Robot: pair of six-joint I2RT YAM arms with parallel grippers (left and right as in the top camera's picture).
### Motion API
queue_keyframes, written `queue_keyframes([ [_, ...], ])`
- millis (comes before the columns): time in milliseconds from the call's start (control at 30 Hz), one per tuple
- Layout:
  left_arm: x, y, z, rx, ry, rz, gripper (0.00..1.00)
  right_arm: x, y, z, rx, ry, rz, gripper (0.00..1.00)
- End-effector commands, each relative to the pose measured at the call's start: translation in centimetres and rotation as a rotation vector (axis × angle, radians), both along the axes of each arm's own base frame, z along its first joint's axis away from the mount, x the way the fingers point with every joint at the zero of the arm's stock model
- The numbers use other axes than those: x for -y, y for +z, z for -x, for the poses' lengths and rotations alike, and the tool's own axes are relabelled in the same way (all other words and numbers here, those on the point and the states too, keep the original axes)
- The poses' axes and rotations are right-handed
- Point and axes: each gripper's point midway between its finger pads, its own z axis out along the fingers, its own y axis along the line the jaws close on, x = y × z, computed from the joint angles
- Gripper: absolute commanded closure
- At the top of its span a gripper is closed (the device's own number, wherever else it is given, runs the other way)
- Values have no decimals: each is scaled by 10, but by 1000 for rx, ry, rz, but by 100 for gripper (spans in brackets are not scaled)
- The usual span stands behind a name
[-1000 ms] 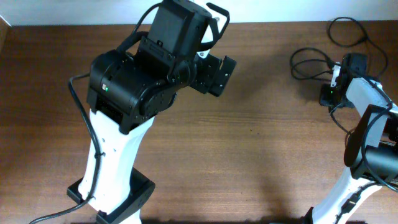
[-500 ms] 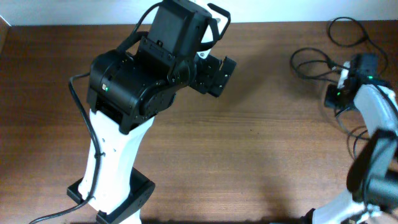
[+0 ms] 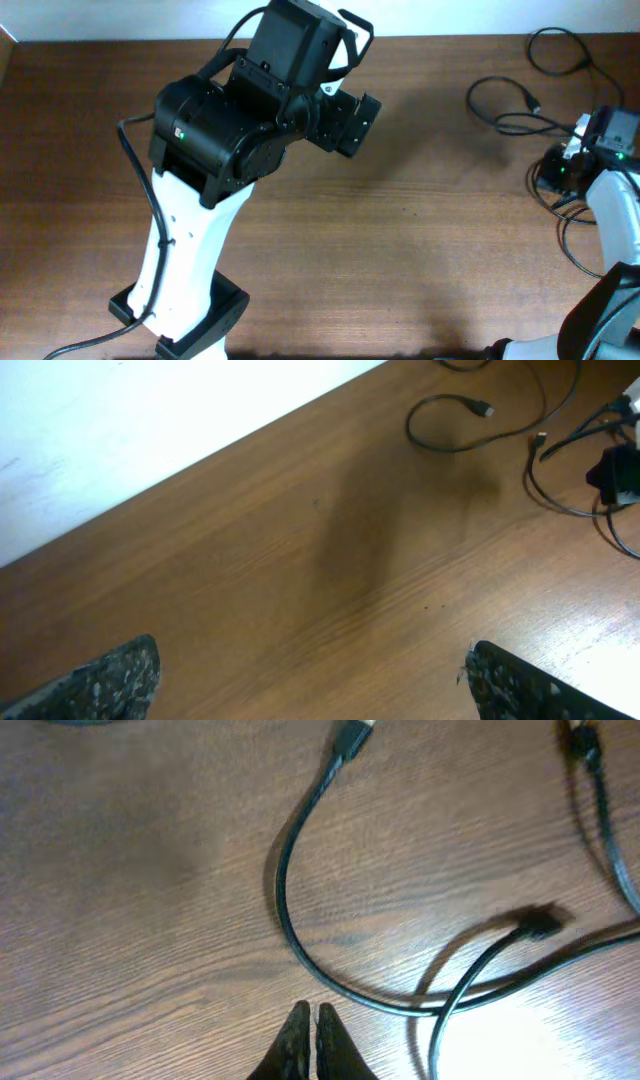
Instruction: Untangle cables
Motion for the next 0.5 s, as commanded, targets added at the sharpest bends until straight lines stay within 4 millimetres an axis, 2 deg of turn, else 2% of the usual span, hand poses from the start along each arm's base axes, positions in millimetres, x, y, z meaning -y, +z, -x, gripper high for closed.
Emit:
queue_keyframes([
  [0, 0, 2, 3, 11, -26, -15, 1, -8, 3, 11, 34, -30, -23, 96],
  [167, 0, 2, 3, 11, -26, -14, 1, -10, 32, 15, 150, -31, 16, 95],
  [267, 0, 2, 3, 10, -27, -14, 1, -8, 47, 14, 197, -34, 37, 52],
  [300, 0, 2, 3, 10, -27, -14, 1, -8, 49, 15, 200, -34, 39, 46],
  [367, 0, 2, 3, 10, -27, -14, 1, -9, 53, 18, 201, -34, 39, 47],
  [433, 0, 2, 3, 10, -27, -14, 1, -11, 61, 24, 210, -37, 44, 57],
  [467, 0, 2, 3, 10, -27, -14, 1, -12, 65, 26, 218, -39, 46, 58],
])
